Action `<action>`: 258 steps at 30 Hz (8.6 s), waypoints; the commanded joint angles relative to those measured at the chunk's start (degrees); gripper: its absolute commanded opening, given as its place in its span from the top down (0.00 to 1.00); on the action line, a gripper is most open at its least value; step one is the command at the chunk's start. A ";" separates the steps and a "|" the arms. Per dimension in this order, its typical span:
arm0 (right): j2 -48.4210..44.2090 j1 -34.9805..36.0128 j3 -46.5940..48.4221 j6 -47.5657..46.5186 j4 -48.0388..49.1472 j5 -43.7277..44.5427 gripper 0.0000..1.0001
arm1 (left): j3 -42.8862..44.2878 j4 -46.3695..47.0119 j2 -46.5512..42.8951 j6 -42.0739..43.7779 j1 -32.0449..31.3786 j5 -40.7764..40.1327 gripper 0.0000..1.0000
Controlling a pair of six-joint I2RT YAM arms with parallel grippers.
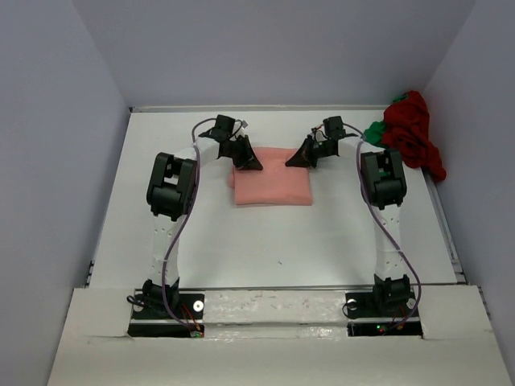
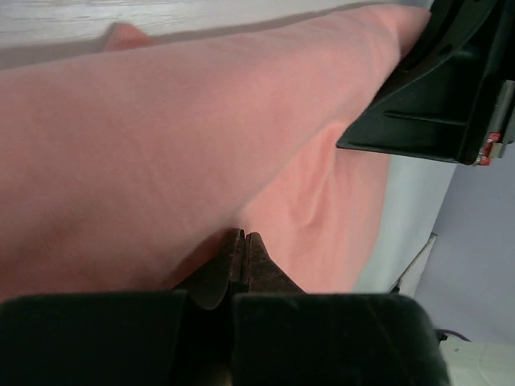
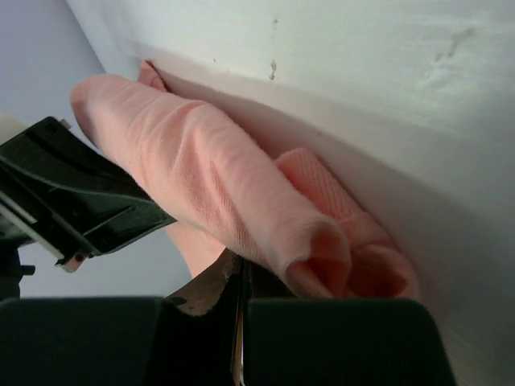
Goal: Fold and stack the t-shirts
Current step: Fold the tshirt, then neatly place the folded tshirt to the corner
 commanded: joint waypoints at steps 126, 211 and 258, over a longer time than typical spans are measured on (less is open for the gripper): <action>-8.59 5.01 -3.74 -17.93 -27.26 14.84 1.00 | -11.60 -7.67 -19.01 0.91 -1.49 0.81 1.00; -23.97 5.01 23.42 -20.65 -46.50 20.55 0.09 | -19.34 -5.75 -13.92 4.35 5.98 -12.82 0.26; -28.01 5.01 17.70 -20.04 -47.47 22.14 0.09 | 33.91 -27.27 15.79 9.87 16.87 -32.23 0.82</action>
